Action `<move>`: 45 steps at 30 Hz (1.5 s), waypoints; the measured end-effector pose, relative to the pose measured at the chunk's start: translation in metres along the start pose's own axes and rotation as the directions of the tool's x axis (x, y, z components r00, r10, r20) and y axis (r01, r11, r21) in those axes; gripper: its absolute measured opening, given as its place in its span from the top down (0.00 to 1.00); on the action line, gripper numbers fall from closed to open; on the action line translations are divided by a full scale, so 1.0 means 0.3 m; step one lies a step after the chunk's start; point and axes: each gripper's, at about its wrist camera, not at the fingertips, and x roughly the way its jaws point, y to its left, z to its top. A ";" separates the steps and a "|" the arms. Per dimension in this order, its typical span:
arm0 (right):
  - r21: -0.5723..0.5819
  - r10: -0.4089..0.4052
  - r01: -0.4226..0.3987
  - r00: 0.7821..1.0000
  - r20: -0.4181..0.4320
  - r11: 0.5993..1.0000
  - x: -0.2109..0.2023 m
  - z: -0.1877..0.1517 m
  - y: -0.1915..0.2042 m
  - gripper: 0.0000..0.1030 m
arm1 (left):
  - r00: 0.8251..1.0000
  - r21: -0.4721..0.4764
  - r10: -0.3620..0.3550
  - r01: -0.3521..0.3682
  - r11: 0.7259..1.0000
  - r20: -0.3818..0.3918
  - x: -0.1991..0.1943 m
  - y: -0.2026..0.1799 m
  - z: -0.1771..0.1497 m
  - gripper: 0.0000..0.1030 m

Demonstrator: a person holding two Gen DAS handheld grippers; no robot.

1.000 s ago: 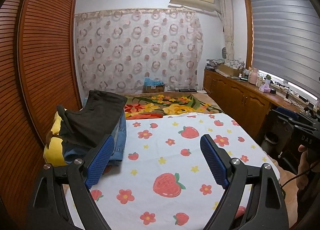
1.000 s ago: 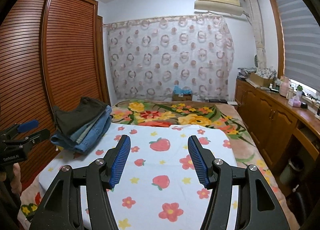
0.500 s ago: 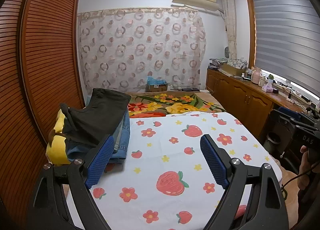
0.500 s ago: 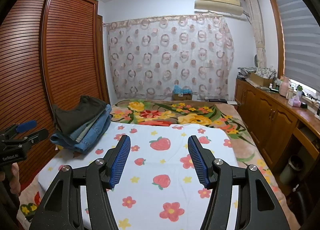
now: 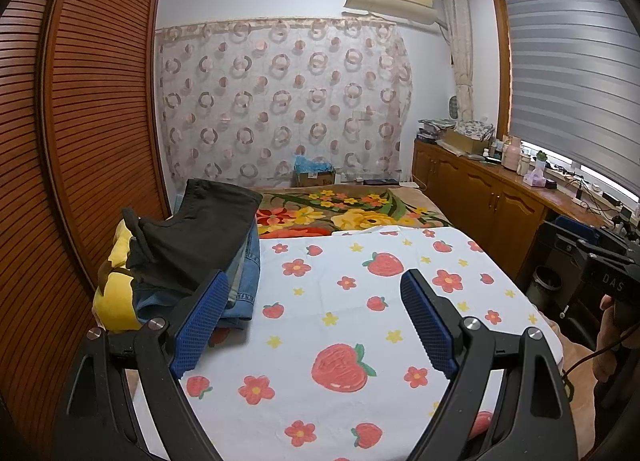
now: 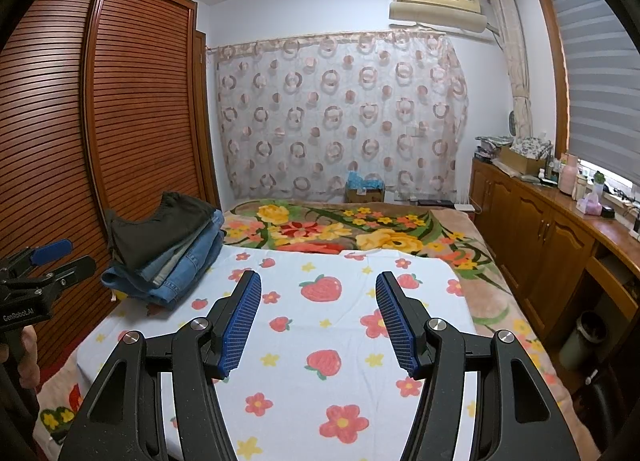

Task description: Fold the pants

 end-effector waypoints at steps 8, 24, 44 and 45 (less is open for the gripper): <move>-0.001 0.000 0.000 1.000 0.000 1.000 0.001 -0.003 0.001 0.40 | 1.000 0.003 0.001 -0.001 1.000 0.000 0.002 0.002 -0.003 0.14; 0.002 -0.002 0.002 1.000 -0.004 1.000 0.003 -0.006 -0.007 0.40 | 1.000 -0.003 0.003 -0.003 1.000 -0.010 -0.009 0.007 0.005 0.14; 0.008 -0.004 0.004 1.000 0.002 1.000 0.001 -0.013 0.002 0.40 | 1.000 -0.003 0.003 -0.003 1.000 -0.007 -0.009 0.006 0.007 0.14; 0.007 -0.003 0.003 1.000 0.001 1.000 0.001 -0.013 0.001 0.40 | 1.000 -0.003 0.003 -0.003 1.000 -0.007 -0.010 0.007 0.007 0.14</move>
